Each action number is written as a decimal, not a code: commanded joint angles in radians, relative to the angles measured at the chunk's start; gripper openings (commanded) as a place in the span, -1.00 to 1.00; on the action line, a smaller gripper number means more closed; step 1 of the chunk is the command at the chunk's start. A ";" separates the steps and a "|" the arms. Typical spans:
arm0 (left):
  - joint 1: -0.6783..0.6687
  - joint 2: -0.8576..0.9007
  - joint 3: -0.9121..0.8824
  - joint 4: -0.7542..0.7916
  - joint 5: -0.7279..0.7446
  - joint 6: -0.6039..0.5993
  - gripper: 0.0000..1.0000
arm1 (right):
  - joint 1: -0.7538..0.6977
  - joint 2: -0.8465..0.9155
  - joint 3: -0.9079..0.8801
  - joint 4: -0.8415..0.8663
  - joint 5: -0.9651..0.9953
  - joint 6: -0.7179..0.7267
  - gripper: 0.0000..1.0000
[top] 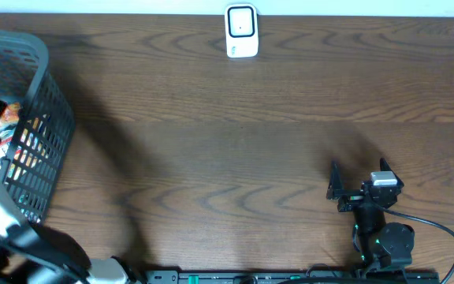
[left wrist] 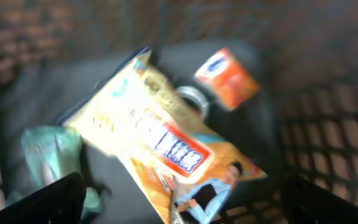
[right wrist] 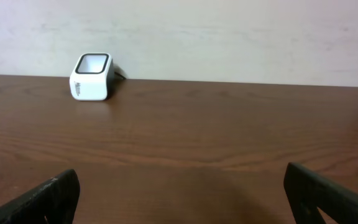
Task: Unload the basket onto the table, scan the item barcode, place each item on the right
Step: 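Reach the left gripper into the basket and grasp the yellow snack bag, then lift the snack bag out and carry it to the white scanner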
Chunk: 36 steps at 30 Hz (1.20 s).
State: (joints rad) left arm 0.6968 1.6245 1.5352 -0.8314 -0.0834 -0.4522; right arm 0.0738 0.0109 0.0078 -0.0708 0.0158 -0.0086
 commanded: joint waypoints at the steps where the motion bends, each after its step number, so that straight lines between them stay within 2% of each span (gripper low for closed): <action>1: 0.035 0.089 0.001 -0.027 -0.006 -0.437 0.95 | -0.003 -0.006 -0.003 -0.003 0.004 -0.007 0.98; 3: 0.038 0.124 0.001 -0.023 -0.007 -0.488 0.96 | -0.003 -0.006 -0.003 -0.003 0.004 -0.007 0.99; 9: 0.038 0.250 0.000 0.003 -0.006 -0.534 0.96 | -0.003 -0.006 -0.003 -0.003 0.004 -0.007 0.98; 20: 0.038 0.442 0.000 0.089 -0.006 -0.533 0.95 | -0.003 -0.006 -0.003 -0.003 0.004 -0.007 0.98; 21: 0.038 0.456 0.000 0.089 -0.006 -0.527 0.68 | -0.003 -0.006 -0.003 -0.003 0.004 -0.007 0.98; 22: 0.038 0.458 0.000 0.088 -0.006 -0.525 0.26 | -0.003 -0.006 -0.003 -0.003 0.004 -0.007 0.98; 23: 0.038 0.457 0.000 0.085 -0.006 -0.525 0.06 | -0.003 -0.006 -0.003 -0.003 0.004 -0.007 0.99; 24: 0.038 0.453 0.000 0.085 -0.006 -0.525 -0.02 | -0.003 -0.006 -0.003 -0.003 0.004 -0.007 0.99; 29: 0.038 0.401 0.000 0.067 -0.006 -0.514 -0.04 | -0.003 -0.006 -0.003 -0.003 0.004 -0.007 0.99; 33: 0.038 0.317 0.000 0.051 -0.006 -0.491 -0.51 | -0.003 -0.006 -0.003 -0.003 0.004 -0.007 0.99; 36: 0.038 0.230 0.000 0.036 -0.006 -0.491 -0.59 | -0.003 -0.006 -0.003 -0.003 0.004 -0.007 0.99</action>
State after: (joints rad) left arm 0.7353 1.9781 1.5314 -0.7807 -0.0822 -0.9585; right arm 0.0738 0.0109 0.0082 -0.0708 0.0158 -0.0086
